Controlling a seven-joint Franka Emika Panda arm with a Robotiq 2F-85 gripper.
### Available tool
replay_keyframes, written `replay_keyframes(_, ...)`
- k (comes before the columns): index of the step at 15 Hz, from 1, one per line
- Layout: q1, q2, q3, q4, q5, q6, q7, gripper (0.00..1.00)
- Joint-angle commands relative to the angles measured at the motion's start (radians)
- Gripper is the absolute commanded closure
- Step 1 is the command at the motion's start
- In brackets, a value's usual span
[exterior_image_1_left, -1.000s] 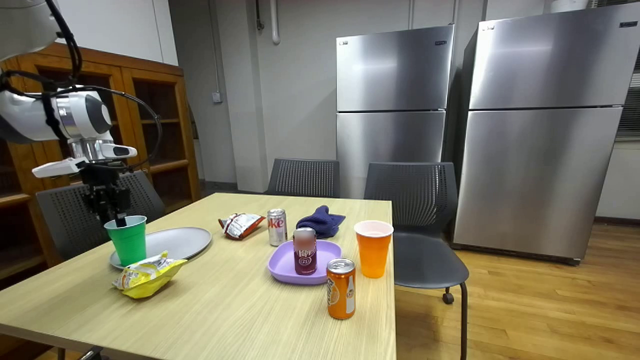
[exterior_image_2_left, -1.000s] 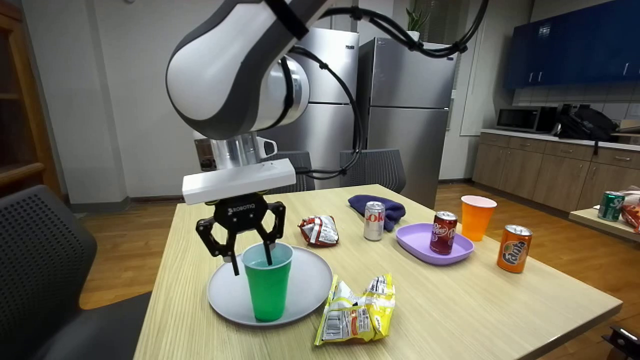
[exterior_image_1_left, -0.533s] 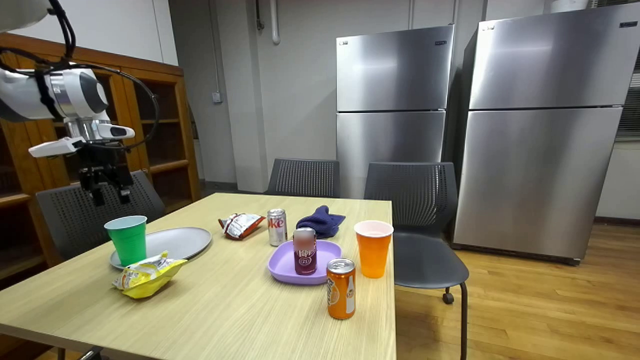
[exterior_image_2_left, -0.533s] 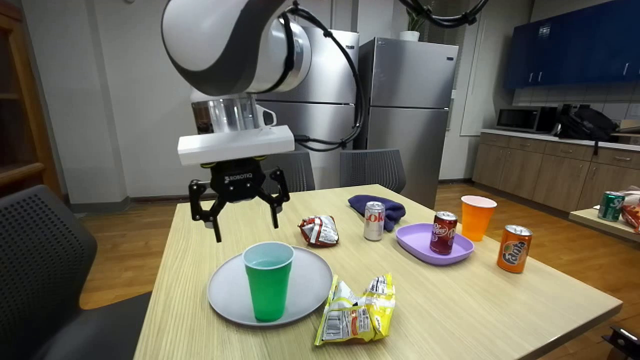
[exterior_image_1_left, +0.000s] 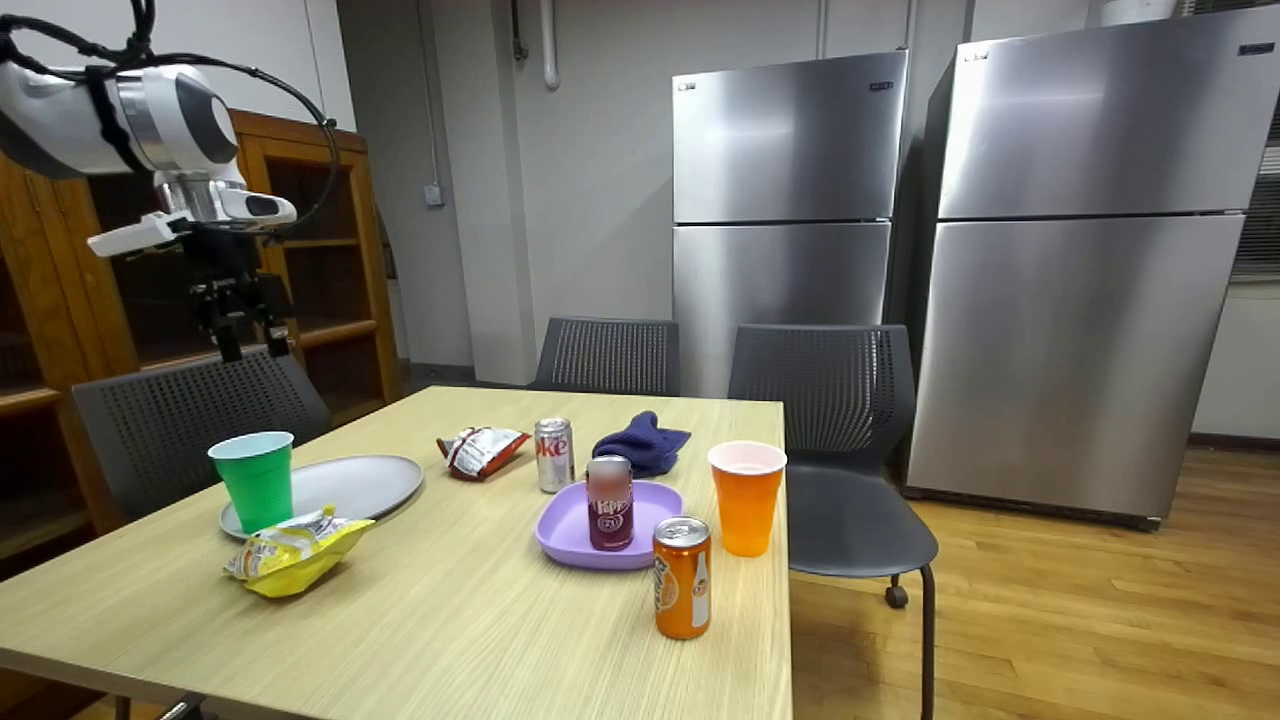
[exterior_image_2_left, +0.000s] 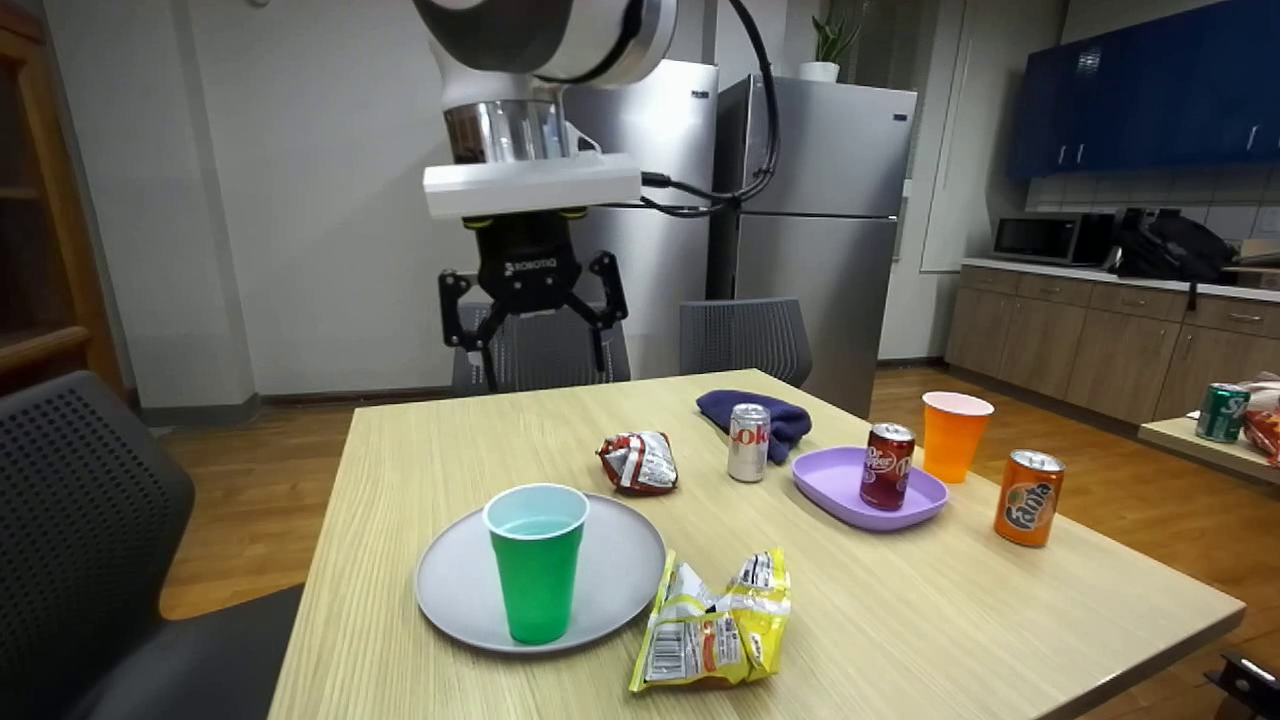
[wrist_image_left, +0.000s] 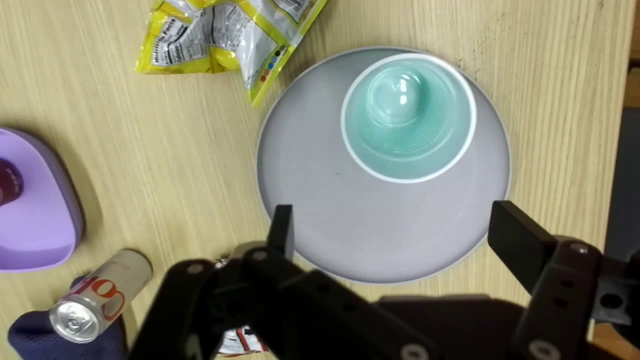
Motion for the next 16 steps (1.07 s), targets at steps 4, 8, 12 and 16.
replay_keyframes(4, -0.107, -0.124, -0.024, -0.131, 0.007, -0.022, -0.006, 0.0)
replay_keyframes(8, -0.165, -0.165, -0.05, -0.184, 0.003, -0.026, -0.011, 0.0)
replay_keyframes(12, -0.191, -0.135, -0.051, -0.166, -0.003, -0.009, -0.018, 0.0)
replay_keyframes(16, -0.198, -0.149, -0.051, -0.181, -0.003, -0.009, -0.022, 0.0)
